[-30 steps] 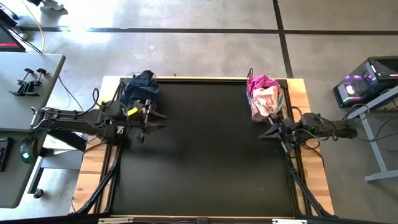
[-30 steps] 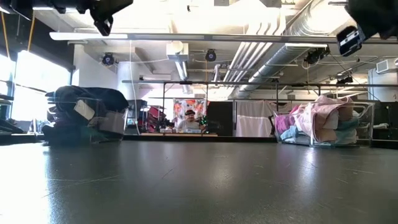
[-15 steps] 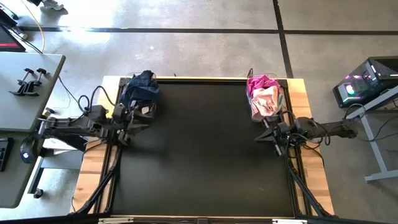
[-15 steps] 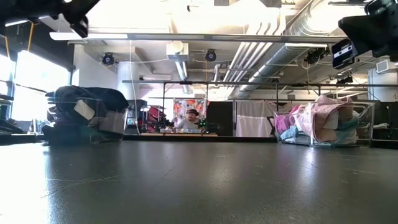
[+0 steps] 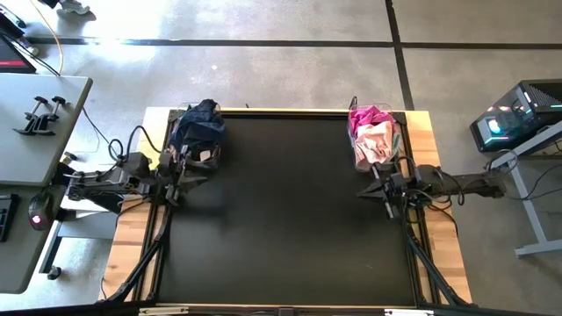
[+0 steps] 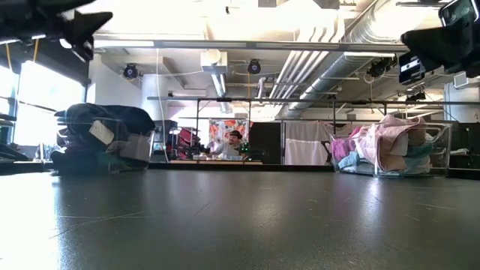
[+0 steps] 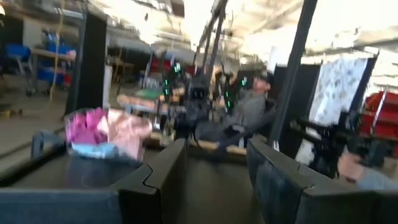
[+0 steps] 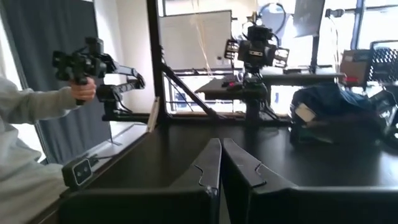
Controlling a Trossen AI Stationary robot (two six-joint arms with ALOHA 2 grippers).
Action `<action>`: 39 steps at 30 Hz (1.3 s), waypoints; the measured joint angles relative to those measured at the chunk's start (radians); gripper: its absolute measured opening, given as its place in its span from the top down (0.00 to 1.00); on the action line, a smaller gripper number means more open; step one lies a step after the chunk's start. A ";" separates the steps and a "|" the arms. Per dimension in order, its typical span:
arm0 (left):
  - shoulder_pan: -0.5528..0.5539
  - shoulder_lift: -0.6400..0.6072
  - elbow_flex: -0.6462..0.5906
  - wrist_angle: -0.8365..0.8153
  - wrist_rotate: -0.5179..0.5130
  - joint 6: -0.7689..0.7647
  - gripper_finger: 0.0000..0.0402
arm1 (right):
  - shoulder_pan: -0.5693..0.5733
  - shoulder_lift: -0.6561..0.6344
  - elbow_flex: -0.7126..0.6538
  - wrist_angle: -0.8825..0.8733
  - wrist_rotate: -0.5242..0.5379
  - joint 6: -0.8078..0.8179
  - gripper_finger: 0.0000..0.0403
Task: Sort towels by color in basket
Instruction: Return to Home Position
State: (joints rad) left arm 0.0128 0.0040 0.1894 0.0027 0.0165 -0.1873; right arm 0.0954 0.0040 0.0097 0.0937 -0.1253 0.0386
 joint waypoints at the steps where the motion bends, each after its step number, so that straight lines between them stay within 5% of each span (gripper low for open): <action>1: 0.000 0.000 0.000 -0.020 0.007 -0.002 0.61 | -0.007 0.000 0.000 -0.009 0.000 0.006 1.00; 11: 0.000 0.000 0.000 -0.131 0.001 0.059 0.61 | -0.032 0.001 0.000 -0.054 0.076 0.067 1.00; 18: 0.000 0.004 -0.091 -0.013 0.000 0.061 0.61 | -0.032 0.001 0.000 -0.081 0.127 0.231 1.00; 22: 0.000 0.003 -0.180 0.076 -0.002 0.068 0.61 | -0.032 0.001 0.001 -0.083 0.127 0.222 1.00; 39: 0.000 0.017 -0.177 0.003 -0.007 0.218 0.61 | -0.032 0.002 0.002 -0.086 0.126 0.215 1.00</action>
State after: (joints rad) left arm 0.0124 0.0212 0.0120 0.0059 0.0098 0.0303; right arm 0.0631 0.0059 0.0113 0.0078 0.0010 0.2539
